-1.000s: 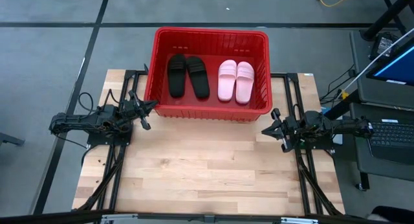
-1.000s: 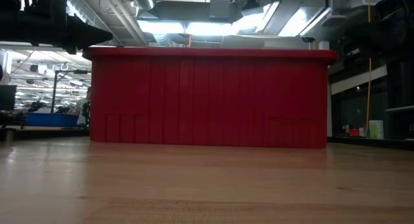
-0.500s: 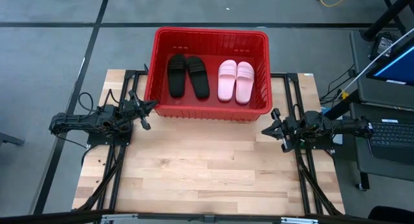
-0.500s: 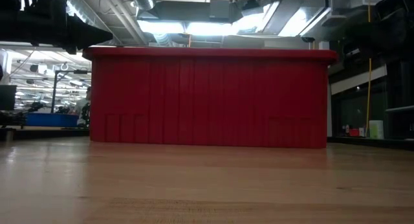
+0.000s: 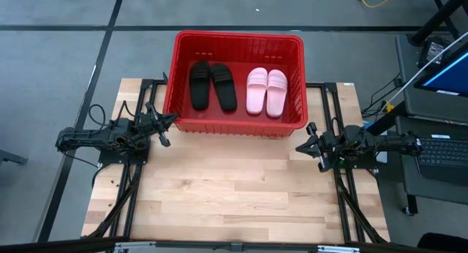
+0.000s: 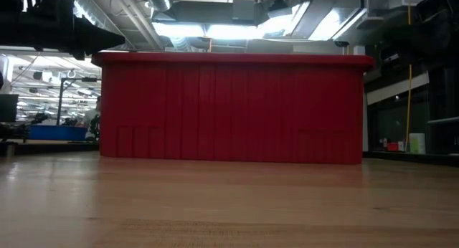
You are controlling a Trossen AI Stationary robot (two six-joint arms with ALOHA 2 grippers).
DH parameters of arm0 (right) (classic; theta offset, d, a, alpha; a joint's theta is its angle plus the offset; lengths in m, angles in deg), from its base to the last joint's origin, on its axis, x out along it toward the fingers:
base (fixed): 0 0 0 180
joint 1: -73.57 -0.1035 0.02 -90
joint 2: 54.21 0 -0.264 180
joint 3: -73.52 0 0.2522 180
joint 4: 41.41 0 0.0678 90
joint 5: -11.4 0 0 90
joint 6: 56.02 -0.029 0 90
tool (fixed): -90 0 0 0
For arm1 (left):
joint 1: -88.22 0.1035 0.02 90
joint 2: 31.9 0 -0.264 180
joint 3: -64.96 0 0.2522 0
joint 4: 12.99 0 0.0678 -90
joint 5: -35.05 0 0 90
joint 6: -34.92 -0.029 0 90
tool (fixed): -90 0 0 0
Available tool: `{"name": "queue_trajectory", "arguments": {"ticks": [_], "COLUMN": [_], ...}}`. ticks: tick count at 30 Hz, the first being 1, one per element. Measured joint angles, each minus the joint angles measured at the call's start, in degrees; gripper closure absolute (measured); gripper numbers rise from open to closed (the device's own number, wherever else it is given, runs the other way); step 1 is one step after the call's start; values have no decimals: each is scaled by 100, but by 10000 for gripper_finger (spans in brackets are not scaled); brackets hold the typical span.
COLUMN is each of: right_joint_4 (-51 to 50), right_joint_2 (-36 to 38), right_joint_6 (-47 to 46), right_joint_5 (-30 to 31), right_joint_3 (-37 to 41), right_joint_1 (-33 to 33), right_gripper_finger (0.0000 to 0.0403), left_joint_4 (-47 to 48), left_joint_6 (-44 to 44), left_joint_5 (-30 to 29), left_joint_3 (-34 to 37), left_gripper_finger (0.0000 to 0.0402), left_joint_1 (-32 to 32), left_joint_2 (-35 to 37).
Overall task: Pick and place slides into bin
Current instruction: Return to Home Position
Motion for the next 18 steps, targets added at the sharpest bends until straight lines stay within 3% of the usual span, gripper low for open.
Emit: {"name": "queue_trajectory", "arguments": {"ticks": [18], "right_joint_4": [0], "right_joint_2": [0], "right_joint_6": [-8], "right_joint_5": [0], "right_joint_3": [0], "right_joint_1": [-1], "right_gripper_finger": [379], "left_joint_4": [-1], "left_joint_6": [0], "left_joint_5": [-1], "left_joint_3": [0], "left_gripper_finger": [395], "left_joint_1": [-1], "left_joint_2": [1]}}
